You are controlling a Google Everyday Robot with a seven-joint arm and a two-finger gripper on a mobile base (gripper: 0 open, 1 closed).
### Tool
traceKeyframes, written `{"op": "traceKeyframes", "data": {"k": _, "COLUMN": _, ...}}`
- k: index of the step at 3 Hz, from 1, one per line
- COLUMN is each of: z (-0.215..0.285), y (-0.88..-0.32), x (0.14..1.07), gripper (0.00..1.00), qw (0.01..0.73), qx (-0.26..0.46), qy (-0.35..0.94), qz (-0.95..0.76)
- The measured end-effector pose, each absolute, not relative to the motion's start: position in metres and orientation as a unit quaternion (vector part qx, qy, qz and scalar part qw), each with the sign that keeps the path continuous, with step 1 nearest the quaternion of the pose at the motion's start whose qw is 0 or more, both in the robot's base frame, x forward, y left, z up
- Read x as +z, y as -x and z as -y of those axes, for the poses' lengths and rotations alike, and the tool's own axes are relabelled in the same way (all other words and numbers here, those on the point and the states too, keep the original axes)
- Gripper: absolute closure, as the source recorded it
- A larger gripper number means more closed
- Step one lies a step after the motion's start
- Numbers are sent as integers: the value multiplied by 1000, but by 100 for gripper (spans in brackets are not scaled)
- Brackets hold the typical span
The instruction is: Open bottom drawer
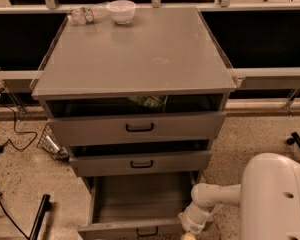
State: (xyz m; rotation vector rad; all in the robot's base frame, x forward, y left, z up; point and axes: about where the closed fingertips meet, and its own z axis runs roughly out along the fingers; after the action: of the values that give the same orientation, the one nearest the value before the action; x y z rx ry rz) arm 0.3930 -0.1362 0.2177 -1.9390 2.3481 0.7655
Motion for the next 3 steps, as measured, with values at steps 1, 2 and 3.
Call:
{"op": "traceKeyframes", "data": {"k": 1, "z": 139, "y": -381, "x": 224, "gripper": 0, "qw": -20, "qx": 246, "qy": 616, "qz": -748}}
{"op": "traceKeyframes", "data": {"k": 2, "z": 144, "y": -369, "x": 227, "gripper": 0, "qw": -45, "qx": 251, "qy": 613, "qz": -748}}
{"op": "traceKeyframes", "data": {"k": 3, "z": 142, "y": -363, "x": 234, "gripper": 0, "qw": -39, "qx": 259, "qy": 616, "qz": -743}}
